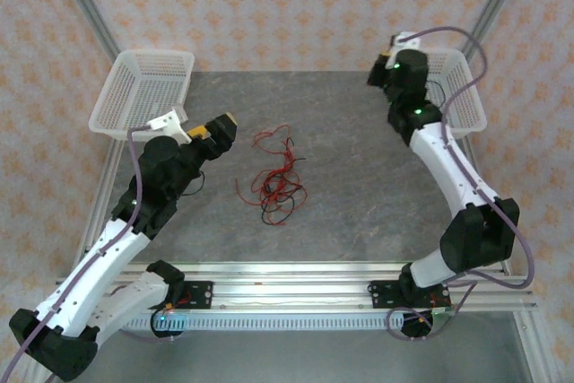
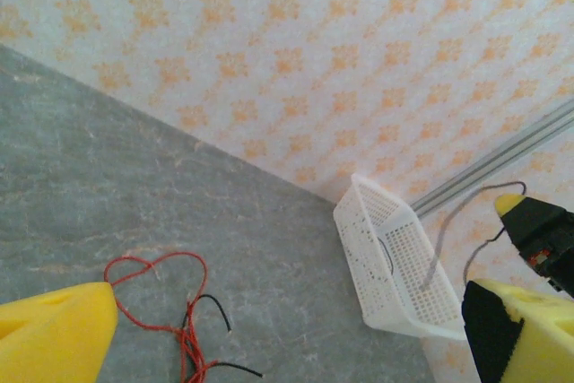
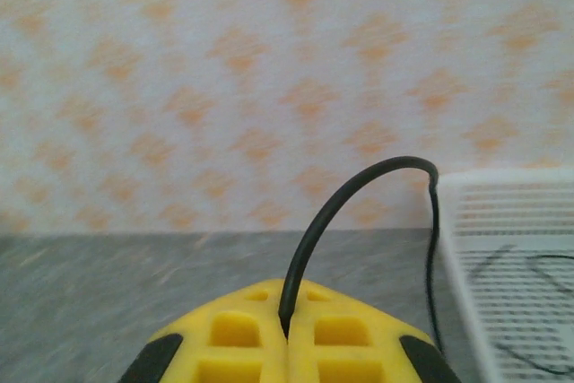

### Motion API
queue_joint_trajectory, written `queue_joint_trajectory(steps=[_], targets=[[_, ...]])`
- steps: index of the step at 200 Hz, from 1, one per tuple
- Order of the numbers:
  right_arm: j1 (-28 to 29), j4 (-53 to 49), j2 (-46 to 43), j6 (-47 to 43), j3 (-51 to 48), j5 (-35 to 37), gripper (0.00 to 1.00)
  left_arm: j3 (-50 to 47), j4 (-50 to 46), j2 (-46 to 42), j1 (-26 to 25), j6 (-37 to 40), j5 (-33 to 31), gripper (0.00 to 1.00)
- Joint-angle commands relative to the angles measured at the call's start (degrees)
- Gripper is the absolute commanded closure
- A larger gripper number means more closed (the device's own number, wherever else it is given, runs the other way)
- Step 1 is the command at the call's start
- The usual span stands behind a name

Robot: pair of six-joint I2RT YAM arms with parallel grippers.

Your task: Untangle the cables

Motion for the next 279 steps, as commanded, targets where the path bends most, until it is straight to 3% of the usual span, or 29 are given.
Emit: queue_joint_trajectory(steps=[1,34,62,153,204,236,279], targets=[[-4.86,-1.40,3.45,2.42,4.53,-1.39,1.00,-3.23,5.68,-1.74,0.94,1.57,-0.52,0.01],[-10.33,-2.49,10.84,3.67,10.75,-3.60,1.00,-4.50,7.51,-2.12,1.54,2.83,3.08,0.01],[-12.31,-3.34,18.99,4.40,16.61,-3.67,1.00,-3.32,5.49,-1.70,1.52,3.91,1.55,0.01],[-14.50,-14.93,45.31,11.66,36.82,4.82,1.00,2.95,-6.66,4.39,1.52,7.38,-1.56,0.04],[-14.79,-22.31,50.15,15.19,42.70,5.50,0.56,4.83,-13.04,6.69,1.54,7.91,-1.30,0.06],[-14.78,-26.39,47.21,15.82,42.40,5.31,0.43,4.23,-15.84,7.18,1.51,7.06,-1.43,0.09],[-14.78,-26.89,35.44,17.90,32.49,3.00,0.41,1.46,-18.02,9.50,1.58,5.99,-1.41,0.13]])
